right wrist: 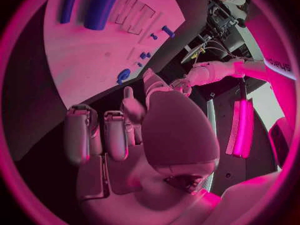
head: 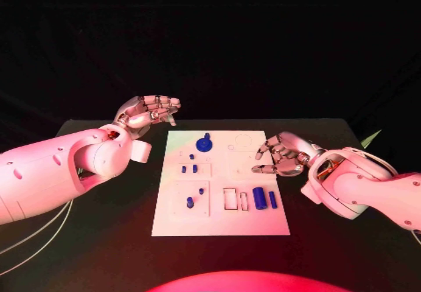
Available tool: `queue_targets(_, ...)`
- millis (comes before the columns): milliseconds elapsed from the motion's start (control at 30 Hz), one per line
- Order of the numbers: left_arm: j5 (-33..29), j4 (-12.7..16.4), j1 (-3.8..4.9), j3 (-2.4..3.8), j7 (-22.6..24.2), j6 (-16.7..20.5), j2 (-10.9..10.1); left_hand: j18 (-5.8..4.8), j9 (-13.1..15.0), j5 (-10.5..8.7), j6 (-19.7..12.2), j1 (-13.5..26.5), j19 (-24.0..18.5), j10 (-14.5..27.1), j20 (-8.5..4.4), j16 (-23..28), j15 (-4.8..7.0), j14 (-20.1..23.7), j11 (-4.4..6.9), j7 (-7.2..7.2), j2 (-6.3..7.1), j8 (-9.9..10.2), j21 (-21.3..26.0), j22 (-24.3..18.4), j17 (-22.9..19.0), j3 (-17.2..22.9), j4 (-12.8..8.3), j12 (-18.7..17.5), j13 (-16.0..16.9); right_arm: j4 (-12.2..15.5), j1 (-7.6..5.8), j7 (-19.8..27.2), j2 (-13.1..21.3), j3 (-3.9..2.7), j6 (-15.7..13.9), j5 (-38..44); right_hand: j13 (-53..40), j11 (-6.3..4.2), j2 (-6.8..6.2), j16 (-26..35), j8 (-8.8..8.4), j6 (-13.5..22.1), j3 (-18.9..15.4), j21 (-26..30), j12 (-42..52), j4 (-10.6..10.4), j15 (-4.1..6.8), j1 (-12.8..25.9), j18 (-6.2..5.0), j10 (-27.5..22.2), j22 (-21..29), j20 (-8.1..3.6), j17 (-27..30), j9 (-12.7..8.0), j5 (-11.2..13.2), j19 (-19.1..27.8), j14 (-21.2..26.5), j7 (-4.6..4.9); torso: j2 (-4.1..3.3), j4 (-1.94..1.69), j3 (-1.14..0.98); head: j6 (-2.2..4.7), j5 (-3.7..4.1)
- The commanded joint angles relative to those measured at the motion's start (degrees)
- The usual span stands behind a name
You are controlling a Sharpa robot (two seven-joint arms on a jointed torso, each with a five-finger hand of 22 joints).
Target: Assemble the parts on the task board
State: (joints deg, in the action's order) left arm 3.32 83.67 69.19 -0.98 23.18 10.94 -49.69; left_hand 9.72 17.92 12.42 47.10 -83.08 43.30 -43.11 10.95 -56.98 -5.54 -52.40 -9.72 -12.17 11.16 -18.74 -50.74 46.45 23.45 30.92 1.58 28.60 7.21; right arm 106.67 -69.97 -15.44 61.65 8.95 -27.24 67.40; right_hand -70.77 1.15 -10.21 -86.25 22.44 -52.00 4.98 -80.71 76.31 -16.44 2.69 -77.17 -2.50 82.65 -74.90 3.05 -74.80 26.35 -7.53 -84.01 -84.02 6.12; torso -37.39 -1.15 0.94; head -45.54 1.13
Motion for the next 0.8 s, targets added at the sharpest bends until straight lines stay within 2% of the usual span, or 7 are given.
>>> queue_targets(33, -0.21, 0.32, -0.07, 0.00, 0.57, -1.09, -0.05, 0.72, -0.10, -0.04, -0.09, 0.59, -0.45, 0.06, -0.01, -0.18, 0.19, 0.40, 0.16, -0.33, 0.16, -0.28, 0.18, -0.07, -0.09, -0.24, -0.02, 0.33, -0.09, 0.81, 0.24, -3.37, 1.40, 0.27, 4.68, -2.96, -9.22, 0.06, 0.74, -1.07, 2.19, 1.01, -1.70, -1.76, 6.22, 0.05, 0.08, 1.09, 1.12, 1.82, -12.91, 0.09, -6.50, 1.94, 0.14, -4.53, -4.45, 0.02, 0.03, 0.05, -0.09, -0.23, 0.58)
queue_targets(200, -0.21, 0.48, -0.14, -0.02, 0.58, -1.24, -0.16, 0.71, -0.11, -0.06, -0.09, 0.69, -0.46, 0.02, 0.01, -0.20, 0.17, 0.42, 0.16, -0.32, 0.17, -0.32, 0.23, -0.09, -0.10, -0.29, 0.05, 0.38, -0.10, 1.36, 1.17, -6.59, 2.86, 0.61, 5.54, -0.51, -14.52, 0.33, 1.74, -2.06, 3.38, 2.02, -4.53, -4.28, 10.06, -0.25, -0.11, 3.37, 1.56, 4.38, -13.74, 0.13, -9.38, 3.23, -0.21, -5.00, -4.92, -0.08, -0.01, 0.00, 0.04, -0.27, 0.94)
queue_targets(300, -0.21, 0.59, -0.16, -0.03, 0.63, -1.37, -0.23, 0.71, -0.12, -0.06, -0.10, 0.74, -0.47, 0.01, 0.02, -0.20, 0.16, 0.43, 0.16, -0.31, 0.19, -0.33, 0.26, -0.10, -0.10, -0.32, 0.08, 0.40, -0.10, 1.55, 2.06, -8.29, 3.13, 0.74, 5.75, 0.86, -15.28, 0.35, 2.11, -2.29, 3.60, 2.27, -6.20, -5.30, 10.57, -0.33, -0.15, 4.69, 1.75, 4.75, -14.05, 0.18, -10.07, 3.57, -0.58, -5.20, -5.03, -0.07, -0.03, -0.08, 0.09, -0.55, 1.12)
queue_targets(400, -0.21, 0.68, -0.17, -0.03, 0.69, -1.47, -0.27, 0.70, -0.13, -0.07, -0.12, 0.81, -0.48, 0.00, 0.03, -0.21, 0.14, 0.45, 0.16, -0.30, 0.22, -0.34, 0.29, -0.12, -0.11, -0.36, 0.12, 0.42, -0.11, 1.62, 2.94, -9.73, 3.02, 0.84, 5.97, 2.14, -15.65, 0.34, 2.39, -2.41, 3.72, 2.27, -7.08, -5.82, 10.81, -0.36, -0.16, 5.49, 1.84, 4.95, -14.20, 0.20, -10.48, 3.73, -0.68, -5.30, -5.10, -0.09, -0.02, -0.15, 0.11, -0.85, 1.04)
queue_targets(600, -0.21, 0.89, -0.18, -0.04, 0.75, -1.55, -0.36, 0.69, -0.15, -0.07, -0.14, 0.89, -0.50, -0.01, 0.04, -0.22, 0.13, 0.48, 0.16, -0.29, 0.25, -0.35, 0.34, -0.14, -0.11, -0.40, 0.17, 0.44, -0.12, 1.34, 4.56, -11.87, 2.35, 0.95, 6.23, 3.91, -15.87, 0.29, 2.80, -2.50, 3.86, 2.06, -7.92, -6.31, 10.94, -0.39, -0.13, 6.41, 1.93, 5.07, -14.33, 0.19, -10.72, 3.89, -0.86, -5.40, -5.14, -0.18, 0.02, -0.17, 0.21, -0.99, 1.16)
queue_targets(800, -0.21, 0.99, -0.19, -0.04, 0.75, -1.60, -0.43, 0.69, -0.15, -0.07, -0.14, 0.89, -0.50, -0.01, 0.04, -0.22, 0.13, 0.48, 0.16, -0.29, 0.25, -0.35, 0.34, -0.14, -0.11, -0.40, 0.17, 0.44, -0.12, 0.93, 5.62, -13.05, 1.43, 1.01, 6.23, 4.90, -15.96, 0.21, 3.07, -2.56, 4.01, 1.79, -8.43, -6.63, 10.97, -0.40, -0.08, 7.05, 1.99, 5.11, -14.42, 0.17, -10.93, 4.00, -0.99, -5.46, -5.18, -0.27, -0.01, -0.18, 0.13, -1.24, 1.16)
